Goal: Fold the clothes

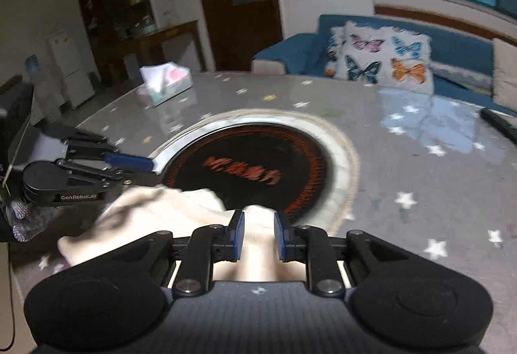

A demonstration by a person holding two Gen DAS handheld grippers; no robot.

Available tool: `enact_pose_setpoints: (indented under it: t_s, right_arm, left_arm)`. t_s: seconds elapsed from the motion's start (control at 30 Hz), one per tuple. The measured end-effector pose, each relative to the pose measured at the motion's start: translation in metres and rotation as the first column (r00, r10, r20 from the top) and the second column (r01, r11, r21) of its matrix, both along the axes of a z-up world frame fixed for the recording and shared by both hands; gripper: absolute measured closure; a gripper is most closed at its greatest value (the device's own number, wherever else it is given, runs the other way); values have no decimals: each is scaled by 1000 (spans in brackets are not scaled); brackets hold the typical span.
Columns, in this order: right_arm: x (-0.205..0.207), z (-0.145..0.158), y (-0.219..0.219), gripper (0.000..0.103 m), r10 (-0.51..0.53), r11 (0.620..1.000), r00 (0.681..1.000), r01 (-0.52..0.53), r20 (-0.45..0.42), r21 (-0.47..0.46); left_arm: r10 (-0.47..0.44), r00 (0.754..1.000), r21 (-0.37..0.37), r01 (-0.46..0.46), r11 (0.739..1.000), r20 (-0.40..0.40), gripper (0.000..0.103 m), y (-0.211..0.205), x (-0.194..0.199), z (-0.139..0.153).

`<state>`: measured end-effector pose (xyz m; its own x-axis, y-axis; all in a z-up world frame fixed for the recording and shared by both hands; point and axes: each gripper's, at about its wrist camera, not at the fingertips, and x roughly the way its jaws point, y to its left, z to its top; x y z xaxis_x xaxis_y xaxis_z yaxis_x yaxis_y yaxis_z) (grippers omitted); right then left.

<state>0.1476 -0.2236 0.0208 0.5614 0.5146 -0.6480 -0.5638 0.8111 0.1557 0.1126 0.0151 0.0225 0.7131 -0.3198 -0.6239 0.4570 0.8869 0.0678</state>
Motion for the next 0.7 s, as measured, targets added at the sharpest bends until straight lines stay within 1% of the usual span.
enact_pose_setpoints:
  t_s: [0.1,0.17,0.23,0.4,0.5,0.7]
  right_arm:
    - [8,-11,18,87,22,1000,999,-23,-36,-18]
    - [13,-18,25,87,14,999,999,-15,-48,-30]
    - [16,-25,30,87,0,999,999,-2,-49,-50]
    - [10,-31,40,86,3,994,1000,-3,5,-106]
    - [5,-27,40,85,12,993,999,-9,30,-116]
    - [0,-23,35,85,12,993,999,-8,37,-115]
  left_arm:
    - [-50,998,-5,50,999,-31,87,-17,2,1]
    - [-76,995,-2,76,997,-61,87,-27,5,-2]
    - [-86,993,15,87,996,-76,86,-36,10,-7]
    - [-67,990,42,73,996,-122,86,-46,24,-24]
    - [-58,991,43,64,997,-124,84,-47,25,-26]
    - [-56,992,76,65,995,-113,84,-51,23,-26]
